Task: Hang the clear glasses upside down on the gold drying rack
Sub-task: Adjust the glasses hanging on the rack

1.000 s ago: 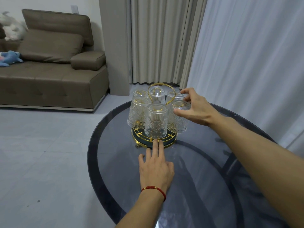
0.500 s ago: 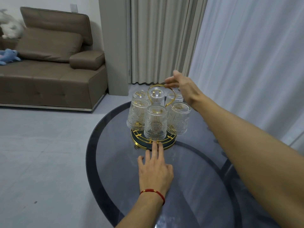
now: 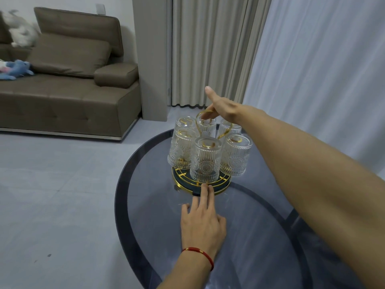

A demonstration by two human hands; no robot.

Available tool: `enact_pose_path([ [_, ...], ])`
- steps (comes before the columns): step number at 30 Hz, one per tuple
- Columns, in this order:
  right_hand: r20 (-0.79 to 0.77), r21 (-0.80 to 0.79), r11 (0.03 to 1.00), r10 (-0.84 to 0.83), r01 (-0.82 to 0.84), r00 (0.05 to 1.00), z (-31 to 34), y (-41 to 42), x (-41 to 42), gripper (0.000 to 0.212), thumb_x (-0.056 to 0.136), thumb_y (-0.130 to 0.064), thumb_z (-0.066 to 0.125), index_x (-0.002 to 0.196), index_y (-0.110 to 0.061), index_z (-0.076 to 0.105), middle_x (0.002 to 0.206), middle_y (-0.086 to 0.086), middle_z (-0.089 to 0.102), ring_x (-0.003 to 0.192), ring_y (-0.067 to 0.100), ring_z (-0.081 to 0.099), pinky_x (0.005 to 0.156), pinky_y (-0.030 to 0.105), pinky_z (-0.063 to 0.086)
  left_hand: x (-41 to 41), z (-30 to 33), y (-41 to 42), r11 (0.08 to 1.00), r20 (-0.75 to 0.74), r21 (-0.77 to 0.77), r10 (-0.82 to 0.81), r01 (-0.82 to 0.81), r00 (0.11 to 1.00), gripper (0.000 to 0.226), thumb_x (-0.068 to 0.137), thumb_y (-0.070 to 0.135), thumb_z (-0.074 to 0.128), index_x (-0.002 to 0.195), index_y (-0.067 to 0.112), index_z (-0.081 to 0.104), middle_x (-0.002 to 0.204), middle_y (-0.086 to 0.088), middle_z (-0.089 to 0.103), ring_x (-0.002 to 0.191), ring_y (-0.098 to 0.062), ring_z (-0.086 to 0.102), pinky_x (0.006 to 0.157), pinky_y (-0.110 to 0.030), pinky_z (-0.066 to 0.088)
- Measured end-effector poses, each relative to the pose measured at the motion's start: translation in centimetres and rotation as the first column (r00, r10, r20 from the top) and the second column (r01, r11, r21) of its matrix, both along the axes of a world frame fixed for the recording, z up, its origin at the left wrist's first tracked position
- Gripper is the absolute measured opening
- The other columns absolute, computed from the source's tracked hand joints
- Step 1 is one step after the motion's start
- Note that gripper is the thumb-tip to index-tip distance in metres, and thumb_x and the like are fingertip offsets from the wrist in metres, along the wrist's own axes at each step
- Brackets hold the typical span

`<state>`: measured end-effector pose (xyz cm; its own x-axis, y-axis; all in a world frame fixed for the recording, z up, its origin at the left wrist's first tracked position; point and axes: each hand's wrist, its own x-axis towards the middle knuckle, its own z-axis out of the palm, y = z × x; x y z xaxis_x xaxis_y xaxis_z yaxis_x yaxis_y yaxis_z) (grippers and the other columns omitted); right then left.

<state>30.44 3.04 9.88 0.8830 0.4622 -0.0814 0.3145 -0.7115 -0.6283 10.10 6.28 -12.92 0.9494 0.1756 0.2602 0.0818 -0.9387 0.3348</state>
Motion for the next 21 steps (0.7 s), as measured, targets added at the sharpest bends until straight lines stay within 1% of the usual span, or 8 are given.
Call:
enact_pose_path([
  [2,-0.003,0.003,1.000,0.003,-0.003,1.000,-0.09,0.22,0.16,0.105,0.095,-0.076,-0.001,0.131,-0.005,0.068,0.137,0.009,0.067,0.126,0.021,0.055,0.120,0.050,0.021,0.01,-0.06,-0.03,1.000,-0.004,-0.003,-0.002,0.002,1.000,0.075,0.090,0.036,0.033,0.160,0.017,0.016,0.170,-0.003,0.017,0.128,-0.022,0.044,0.104,-0.045,0.038],
  [4,-0.013,0.003,1.000,-0.001,0.001,1.000,-0.27,0.45,0.32,0.105,0.095,-0.077,-0.001,0.138,-0.005,0.063,0.144,0.010,0.062,0.140,0.024,0.048,0.122,0.053,0.015,0.06,-0.13,0.02,1.000,-0.015,-0.005,-0.004,0.004,1.000,0.075,0.090,0.036,0.031,0.161,0.018,0.012,0.171,-0.001,0.013,0.130,-0.021,0.040,0.106,-0.044,0.036],
  [6,-0.016,-0.003,1.000,-0.005,0.005,1.000,-0.41,0.51,0.53,0.107,0.093,-0.078,-0.001,0.140,-0.006,0.062,0.149,0.010,0.058,0.148,0.026,0.040,0.123,0.056,0.010,0.09,-0.13,-0.02,1.000,-0.022,-0.007,-0.004,0.004,1.000,0.076,0.091,0.037,0.031,0.161,0.019,0.010,0.171,-0.001,0.010,0.132,-0.021,0.039,0.108,-0.045,0.034],
  [11,-0.004,0.023,1.000,-0.009,0.009,1.000,-0.52,0.45,0.97,0.106,0.095,-0.076,-0.003,0.136,-0.005,0.065,0.151,0.013,0.056,0.149,0.030,0.038,0.123,0.058,0.010,0.25,-0.25,-0.02,1.000,-0.024,-0.023,-0.010,0.009,1.000,0.075,0.091,0.038,0.031,0.161,0.019,0.010,0.171,-0.001,0.011,0.133,-0.022,0.039,0.111,-0.047,0.033],
  [15,0.003,0.033,0.999,0.003,-0.003,1.000,-0.47,0.38,0.69,0.103,0.098,-0.072,-0.003,0.137,-0.004,0.064,0.153,0.015,0.054,0.151,0.032,0.033,0.123,0.059,0.007,0.22,-0.23,-0.10,0.999,-0.006,-0.034,-0.006,0.006,1.000,0.074,0.091,0.037,0.034,0.160,0.017,0.018,0.169,-0.003,0.019,0.131,-0.023,0.044,0.110,-0.049,0.037],
  [21,0.011,0.022,0.999,0.028,-0.028,1.000,-0.24,0.13,0.44,0.101,0.098,-0.071,-0.003,0.147,-0.004,0.054,0.155,0.013,0.052,0.153,0.032,0.030,0.123,0.060,0.006,0.44,-0.22,-0.04,0.999,-0.039,-0.034,-0.020,0.018,0.999,0.074,0.092,0.039,0.028,0.161,0.020,0.009,0.171,0.000,0.011,0.136,-0.021,0.038,0.114,-0.049,0.031],
])
